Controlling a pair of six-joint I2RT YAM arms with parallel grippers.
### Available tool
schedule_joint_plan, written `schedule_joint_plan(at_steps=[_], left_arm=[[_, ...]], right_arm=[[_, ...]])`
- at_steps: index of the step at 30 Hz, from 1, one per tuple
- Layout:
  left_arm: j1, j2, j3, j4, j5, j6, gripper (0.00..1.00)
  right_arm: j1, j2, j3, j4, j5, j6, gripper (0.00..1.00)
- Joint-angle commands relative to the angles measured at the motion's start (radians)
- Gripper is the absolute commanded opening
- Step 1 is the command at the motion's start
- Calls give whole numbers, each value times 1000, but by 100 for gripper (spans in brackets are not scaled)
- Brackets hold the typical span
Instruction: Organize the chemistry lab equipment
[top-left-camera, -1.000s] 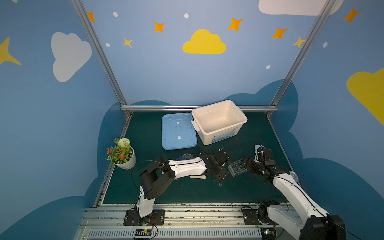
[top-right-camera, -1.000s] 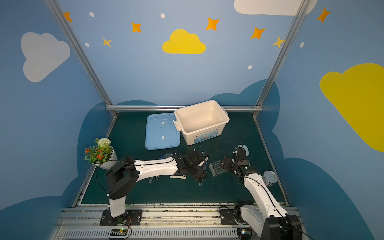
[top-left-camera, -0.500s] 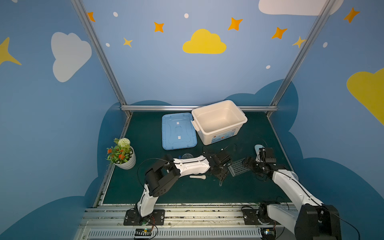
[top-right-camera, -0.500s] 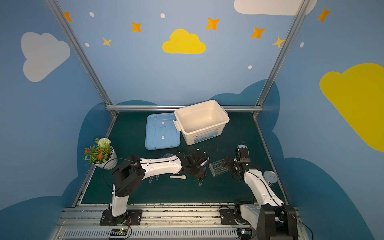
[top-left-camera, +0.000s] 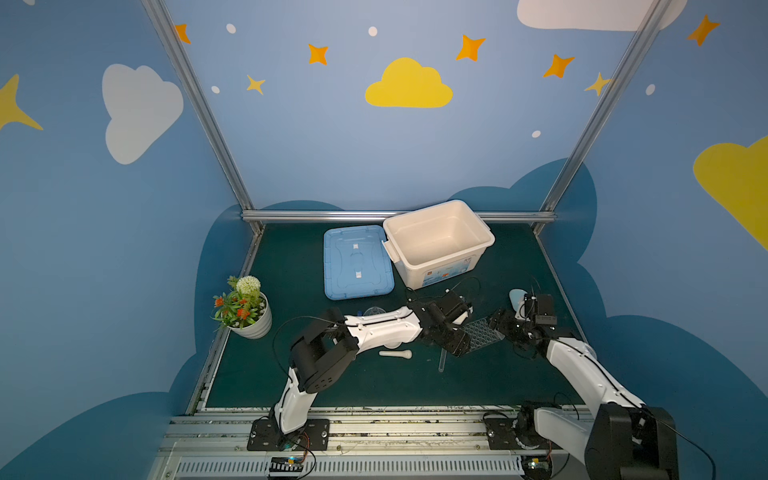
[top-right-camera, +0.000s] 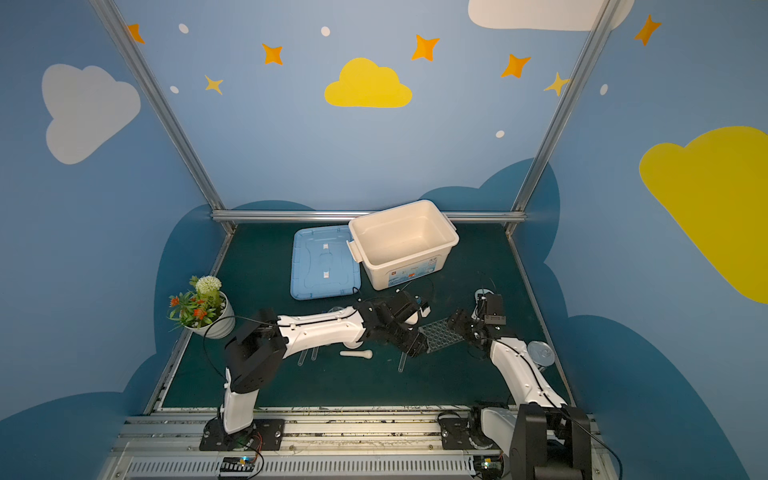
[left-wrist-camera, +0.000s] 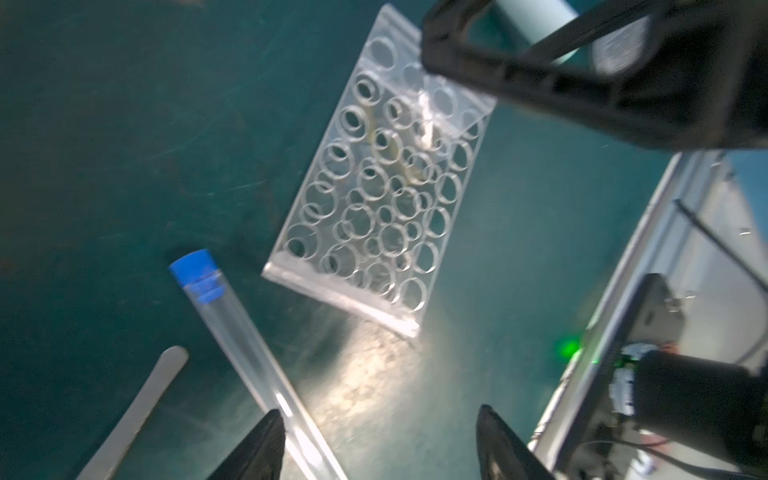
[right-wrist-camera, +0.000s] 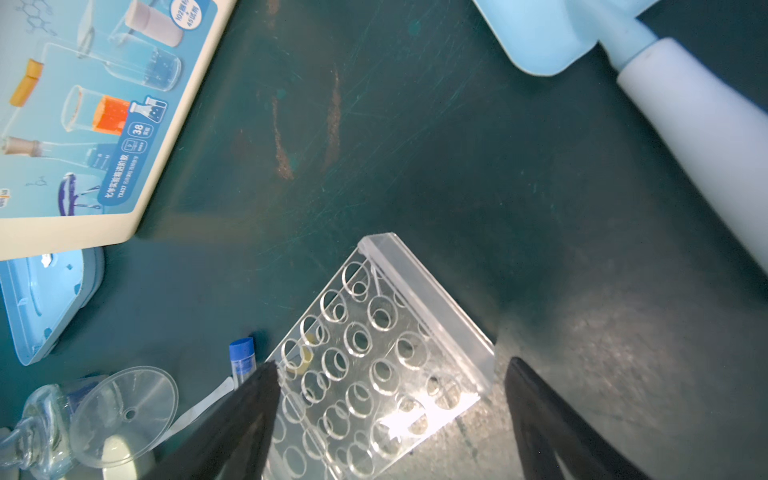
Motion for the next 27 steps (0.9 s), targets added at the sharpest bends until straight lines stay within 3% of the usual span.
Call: schedule_joint_plan(at_steps=[1,7,17,22,27], left_arm=[[17,49,28,20,85,-34,72],[29,101,60,32,134,-53,71],[52,170,139,49,147,-74,67],[63,200,197,37,155,-66,60],[77,235,239,37,170,-67,59]], right_arm=[[-13,13,-7,24,-31,-11,80],[-26,44,-6,51,-65,-12,73],[-34,146,64,-26,-146,-11,71],[-36,225,117,-90,-210,-16,63],[-39,233,107,-71,-208,-1,59]])
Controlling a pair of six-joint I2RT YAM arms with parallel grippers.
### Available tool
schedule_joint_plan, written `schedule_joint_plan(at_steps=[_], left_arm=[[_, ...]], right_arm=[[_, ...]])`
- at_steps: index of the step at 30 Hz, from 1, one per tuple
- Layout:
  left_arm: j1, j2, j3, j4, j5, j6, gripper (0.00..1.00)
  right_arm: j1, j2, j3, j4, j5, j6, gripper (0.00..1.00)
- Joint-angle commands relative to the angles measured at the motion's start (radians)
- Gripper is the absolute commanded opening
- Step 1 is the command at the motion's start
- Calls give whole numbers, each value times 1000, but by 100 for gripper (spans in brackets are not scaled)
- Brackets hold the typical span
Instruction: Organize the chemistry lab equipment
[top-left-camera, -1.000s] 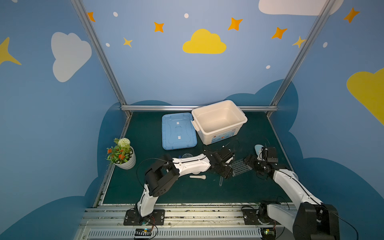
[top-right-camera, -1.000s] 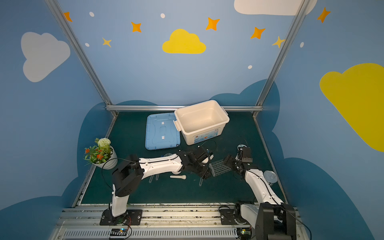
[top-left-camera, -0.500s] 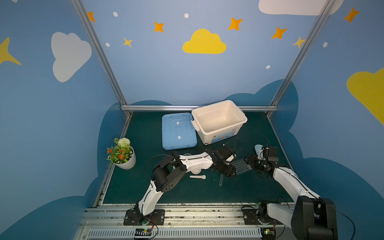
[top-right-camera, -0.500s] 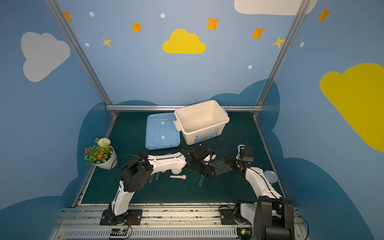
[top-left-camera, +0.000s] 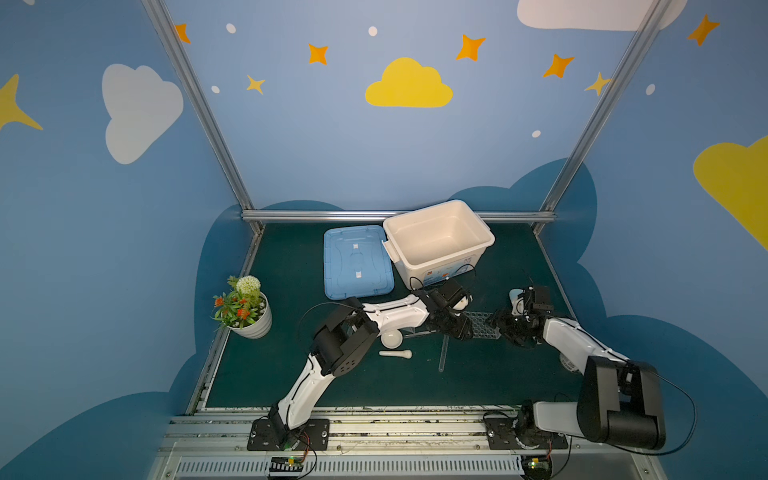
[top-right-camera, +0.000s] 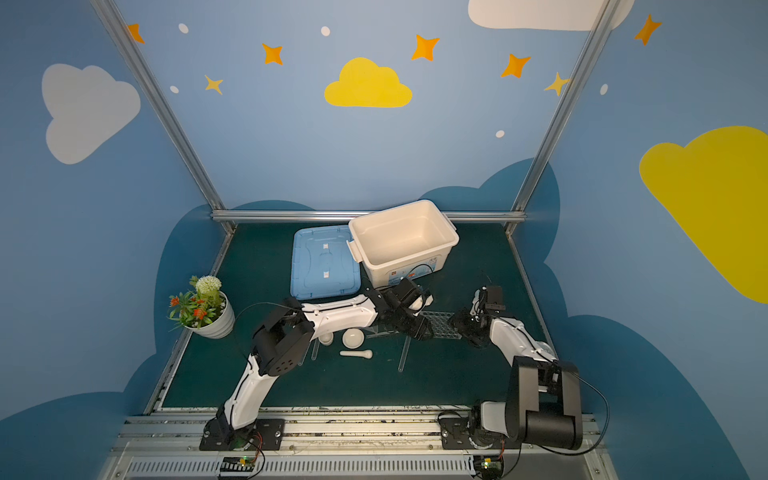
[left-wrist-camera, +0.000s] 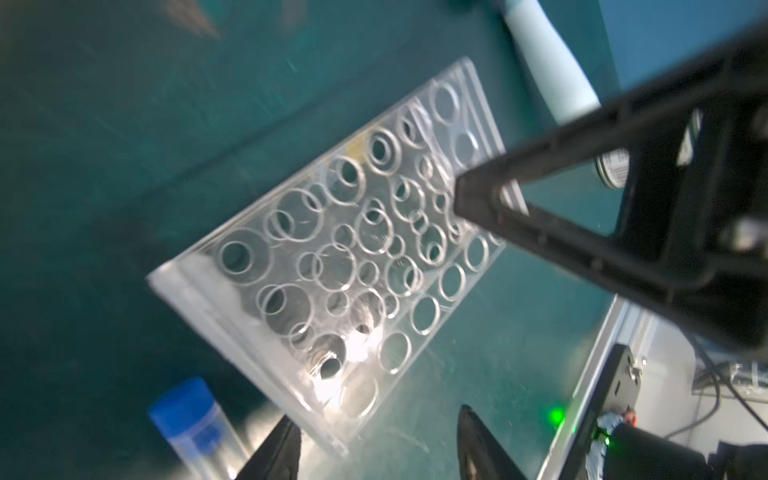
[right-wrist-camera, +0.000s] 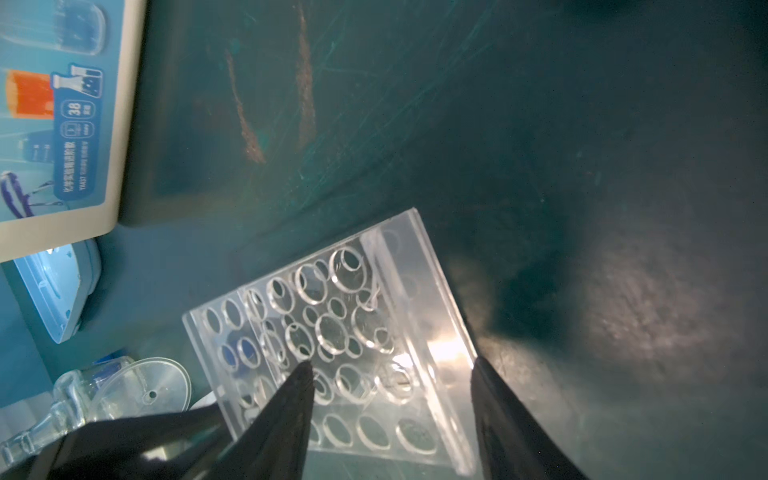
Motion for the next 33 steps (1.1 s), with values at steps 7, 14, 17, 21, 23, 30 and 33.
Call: schedule_joint_plan(at_steps=[7,14,17,21,23,30,33], left_arm=[[1,46,86,13,56,13,59],[1,-5,29,19,19,17,59],[1,-15,24,15,16,19,60],[-2,-15,14,14,21,13,60],[-6,-25,1,18,13,14,60],[-11,-87,-28,-8,-48,25,69],[-14,-142,-44,-46,-142,53,73]], right_arm=[[-2,-11,14,-46,-55,5,60],[-10,-13,22,-52,-42,-4,65],[-15,-21,22,-69,-26,-18,68],[-20,-10,54,-80,-24,-33,73],[-22,-7,55,-78,-23,-37,75],[-22,-42,62,-99,-17,-45,79],[-22,-78,47,-103,10,-43,80]])
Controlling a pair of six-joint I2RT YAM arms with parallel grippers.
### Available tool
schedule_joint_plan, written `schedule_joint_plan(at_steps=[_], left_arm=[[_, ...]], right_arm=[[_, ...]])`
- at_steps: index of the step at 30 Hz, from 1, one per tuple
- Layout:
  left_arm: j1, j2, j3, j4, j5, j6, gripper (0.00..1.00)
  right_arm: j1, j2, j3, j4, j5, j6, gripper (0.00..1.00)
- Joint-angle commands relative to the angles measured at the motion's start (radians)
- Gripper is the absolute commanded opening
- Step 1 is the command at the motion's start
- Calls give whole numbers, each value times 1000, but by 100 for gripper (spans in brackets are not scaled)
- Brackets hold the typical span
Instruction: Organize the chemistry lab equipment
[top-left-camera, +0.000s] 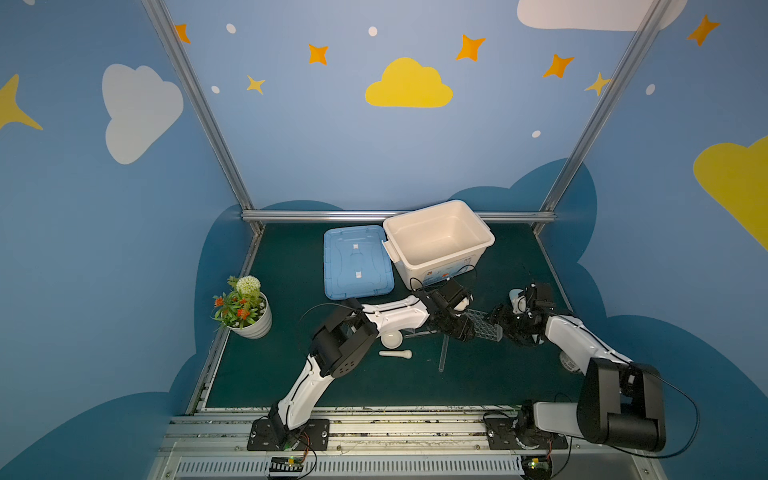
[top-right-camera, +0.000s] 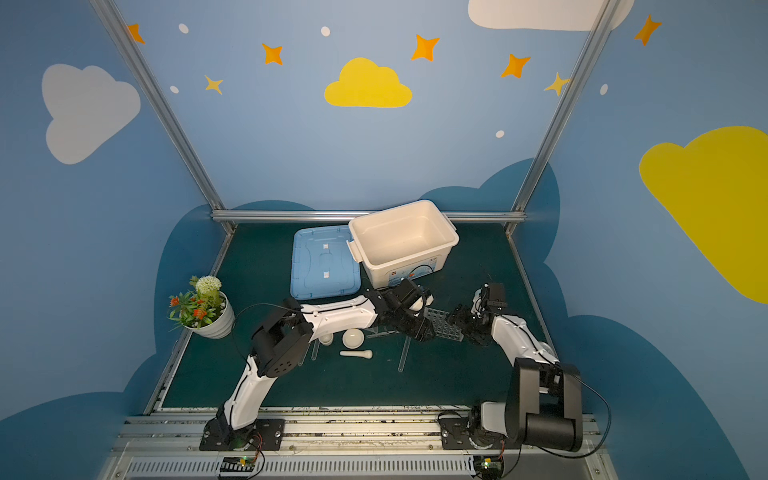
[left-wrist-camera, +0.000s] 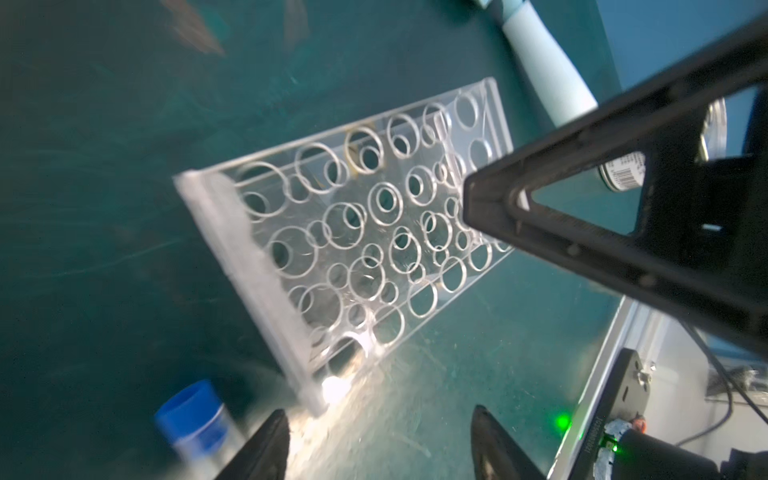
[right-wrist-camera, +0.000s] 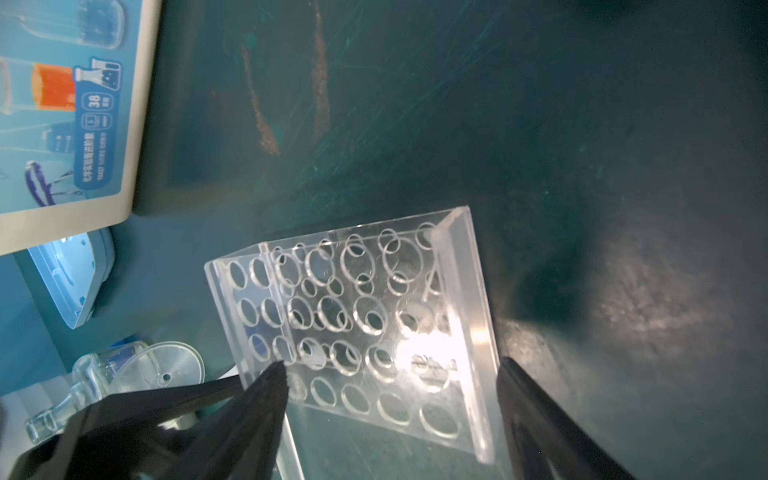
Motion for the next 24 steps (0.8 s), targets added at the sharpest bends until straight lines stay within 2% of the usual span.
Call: schedule_joint_plan(at_steps=[1,6,9,12,24], left_arm=[[-4,-104,-16,-54,-102,43,74],[-13,-192,-123,-73,-192,41,77],[-29,-192,-156,-123,-247,42,78],[-37,-151,-158,-169,-240,26,77],[-59,-87,-152,-163,-253,14,72]], right_arm=[[-6,-54,2,-32,29,-9,80],[-5,-76,10,-71,36,-25,80],[-3,-96,5,-71,29,-22,80],[-2,-116,-2,-68,31,-19,80],[3,-135,-8,-77,32,-24,80]])
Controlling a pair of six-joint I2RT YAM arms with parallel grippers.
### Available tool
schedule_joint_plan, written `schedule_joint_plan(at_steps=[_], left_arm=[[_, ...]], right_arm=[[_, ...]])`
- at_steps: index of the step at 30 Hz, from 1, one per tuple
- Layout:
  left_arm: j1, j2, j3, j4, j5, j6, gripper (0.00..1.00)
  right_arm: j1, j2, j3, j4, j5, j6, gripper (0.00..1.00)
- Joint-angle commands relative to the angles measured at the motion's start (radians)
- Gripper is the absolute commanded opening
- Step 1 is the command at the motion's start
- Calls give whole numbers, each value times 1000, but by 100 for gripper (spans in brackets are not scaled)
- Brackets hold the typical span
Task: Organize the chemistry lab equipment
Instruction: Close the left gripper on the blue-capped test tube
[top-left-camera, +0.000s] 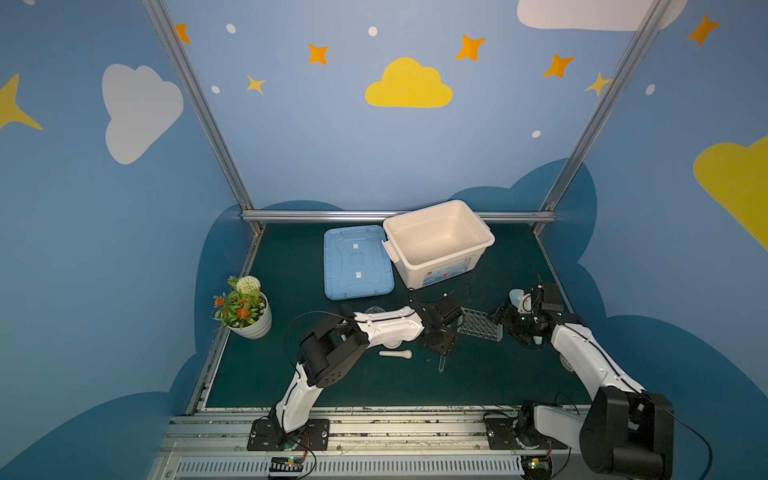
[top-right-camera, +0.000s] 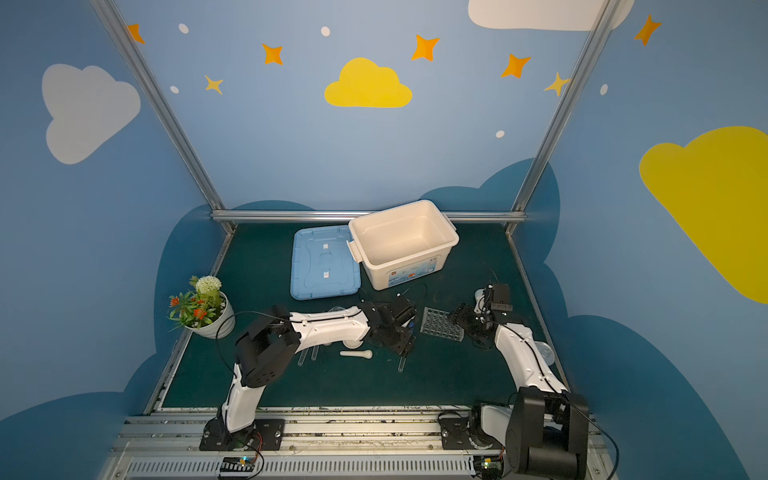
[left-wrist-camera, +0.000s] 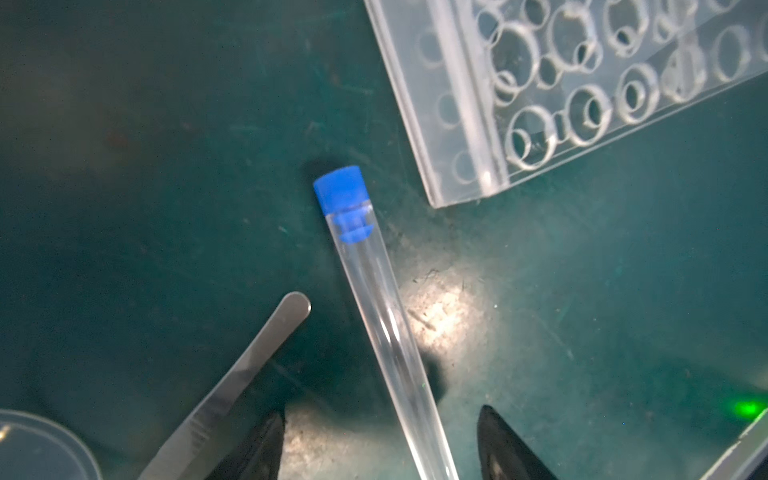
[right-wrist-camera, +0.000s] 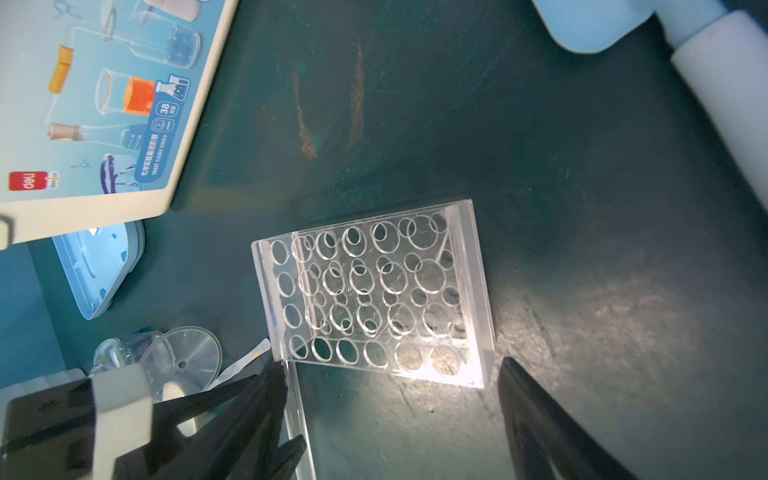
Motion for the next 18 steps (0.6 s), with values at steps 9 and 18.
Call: schedule_joint_plan(at_steps=[9,18], left_arm=[[-16,45,38,-59,-22,22,60],[-33,70,73,-116,-56,58,47]], right_arm=[[3,-12,-7,-25,13,-11,80],[2,-3,0,-25,18,-18,80]])
